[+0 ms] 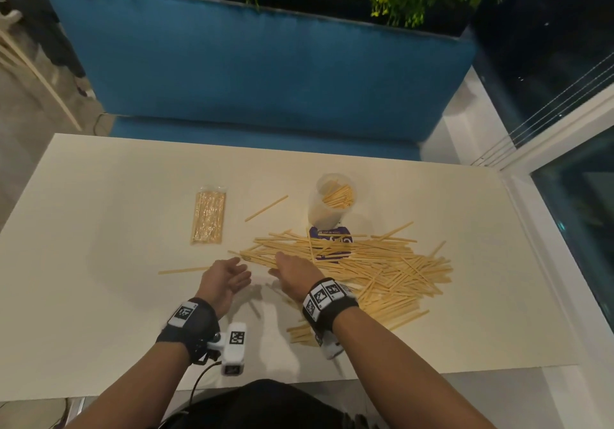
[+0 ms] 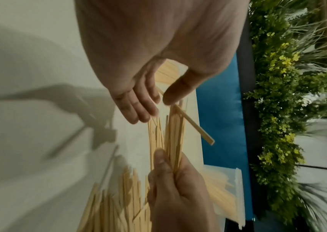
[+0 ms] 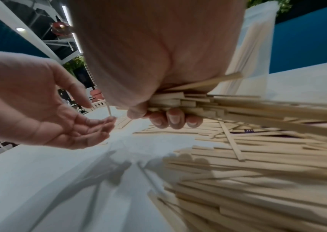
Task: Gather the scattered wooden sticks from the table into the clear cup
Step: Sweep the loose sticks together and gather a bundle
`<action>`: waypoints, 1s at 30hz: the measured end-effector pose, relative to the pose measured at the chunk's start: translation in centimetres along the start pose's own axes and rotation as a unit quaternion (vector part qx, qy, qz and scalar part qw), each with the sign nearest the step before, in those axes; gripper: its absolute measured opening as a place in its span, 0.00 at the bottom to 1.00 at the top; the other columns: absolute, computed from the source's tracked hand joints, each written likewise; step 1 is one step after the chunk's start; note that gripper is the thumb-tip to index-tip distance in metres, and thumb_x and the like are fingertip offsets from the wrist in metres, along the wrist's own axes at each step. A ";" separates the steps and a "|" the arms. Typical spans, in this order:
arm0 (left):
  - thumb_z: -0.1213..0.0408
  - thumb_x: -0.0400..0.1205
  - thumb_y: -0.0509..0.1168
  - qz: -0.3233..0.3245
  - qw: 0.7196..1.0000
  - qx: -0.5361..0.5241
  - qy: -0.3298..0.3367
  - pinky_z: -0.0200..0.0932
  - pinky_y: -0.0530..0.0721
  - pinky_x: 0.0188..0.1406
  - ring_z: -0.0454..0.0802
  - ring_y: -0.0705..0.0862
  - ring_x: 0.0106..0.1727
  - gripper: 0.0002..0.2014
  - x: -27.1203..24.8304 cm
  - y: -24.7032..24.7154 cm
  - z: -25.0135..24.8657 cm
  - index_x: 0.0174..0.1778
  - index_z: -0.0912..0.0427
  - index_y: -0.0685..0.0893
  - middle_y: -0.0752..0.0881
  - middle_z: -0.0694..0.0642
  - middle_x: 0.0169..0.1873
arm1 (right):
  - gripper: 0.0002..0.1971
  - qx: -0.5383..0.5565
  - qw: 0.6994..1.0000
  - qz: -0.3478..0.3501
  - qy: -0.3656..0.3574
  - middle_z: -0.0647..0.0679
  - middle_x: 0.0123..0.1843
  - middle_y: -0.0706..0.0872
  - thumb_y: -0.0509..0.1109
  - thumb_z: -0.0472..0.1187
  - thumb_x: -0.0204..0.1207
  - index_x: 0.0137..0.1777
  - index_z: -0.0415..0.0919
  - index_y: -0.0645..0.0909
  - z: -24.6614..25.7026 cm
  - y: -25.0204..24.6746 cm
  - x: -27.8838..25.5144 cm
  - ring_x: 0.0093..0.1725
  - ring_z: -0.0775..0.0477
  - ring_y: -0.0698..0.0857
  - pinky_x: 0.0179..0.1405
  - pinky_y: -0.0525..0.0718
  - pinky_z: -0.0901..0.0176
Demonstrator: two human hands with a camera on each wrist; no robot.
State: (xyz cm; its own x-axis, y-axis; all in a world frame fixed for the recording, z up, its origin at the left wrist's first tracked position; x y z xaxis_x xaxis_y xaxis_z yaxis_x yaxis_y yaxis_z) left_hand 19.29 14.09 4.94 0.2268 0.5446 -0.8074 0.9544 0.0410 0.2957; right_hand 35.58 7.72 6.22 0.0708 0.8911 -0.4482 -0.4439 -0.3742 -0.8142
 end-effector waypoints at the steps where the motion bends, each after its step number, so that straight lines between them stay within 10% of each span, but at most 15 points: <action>1: 0.74 0.81 0.56 -0.020 0.999 -0.028 -0.003 0.52 0.85 0.54 0.63 0.85 0.48 0.23 0.2 -0.5 -0.3 0.73 0.69 0.75 0.82 0.67 0.55 | 0.14 -0.009 1.000 0.002 -0.008 0.37 0.54 0.87 0.61 0.50 0.91 0.61 0.37 0.73 -0.1 -0.1 0.0 0.50 0.34 0.86 0.46 0.84 0.40; 6: 0.53 0.86 0.61 -0.084 0.995 -0.001 0.045 0.55 0.82 0.60 0.60 0.83 0.53 0.19 1.3 -0.6 -2.3 0.64 0.64 0.78 0.84 0.62 0.53 | 0.15 -0.029 0.999 0.020 -0.033 0.36 0.54 0.88 0.59 0.50 0.91 0.64 0.37 0.73 0.3 -0.7 0.1 0.50 0.34 0.86 0.45 0.84 0.42; 13: 0.69 0.88 0.59 -0.126 0.972 0.163 0.117 0.58 0.89 0.54 0.56 0.85 0.38 0.14 1.4 1.3 -1.3 0.62 0.69 0.87 0.87 0.60 0.42 | 0.21 -0.075 0.997 0.007 -0.033 0.36 0.52 0.87 0.58 0.56 0.91 0.63 0.37 0.75 1.4 -1.6 0.5 0.48 0.33 0.86 0.41 0.77 0.46; 22: 0.54 0.87 0.58 -0.069 0.992 -0.080 -0.064 0.41 0.59 0.28 0.48 0.63 0.28 0.14 0.3 1.1 -1.2 0.48 0.63 0.77 0.67 0.53 0.30 | 0.23 0.040 0.998 -0.003 0.057 0.40 0.53 0.86 0.61 0.62 0.87 0.59 0.40 0.78 -0.3 -1.9 0.4 0.51 0.36 0.85 0.51 0.85 0.41; 30: 0.65 0.79 0.59 -0.022 0.950 -0.293 -0.105 0.41 0.68 0.35 0.50 0.71 0.32 0.03 -1.0 2.5 -1.2 0.41 0.60 0.74 0.74 0.55 0.35 | 0.24 0.044 0.999 0.022 0.002 0.42 0.48 0.86 0.75 0.63 0.78 0.49 0.40 0.80 1.5 -1.0 0.4 0.47 0.39 0.82 0.44 0.80 0.48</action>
State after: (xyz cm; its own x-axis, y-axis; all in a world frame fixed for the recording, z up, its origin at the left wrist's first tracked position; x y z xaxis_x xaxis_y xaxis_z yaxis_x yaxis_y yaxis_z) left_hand 21.18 14.69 7.08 0.2815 0.3542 -0.8918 0.7055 0.5536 0.4425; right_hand 34.72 8.82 7.45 0.0521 0.8733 -0.4844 -0.5243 -0.3890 -0.7575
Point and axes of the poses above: each hand's wrist, its own x-axis towards the middle knuckle, its own y-axis out of the palm, z = x × y, the point moved 3 cm from there along x, towards the middle knuckle
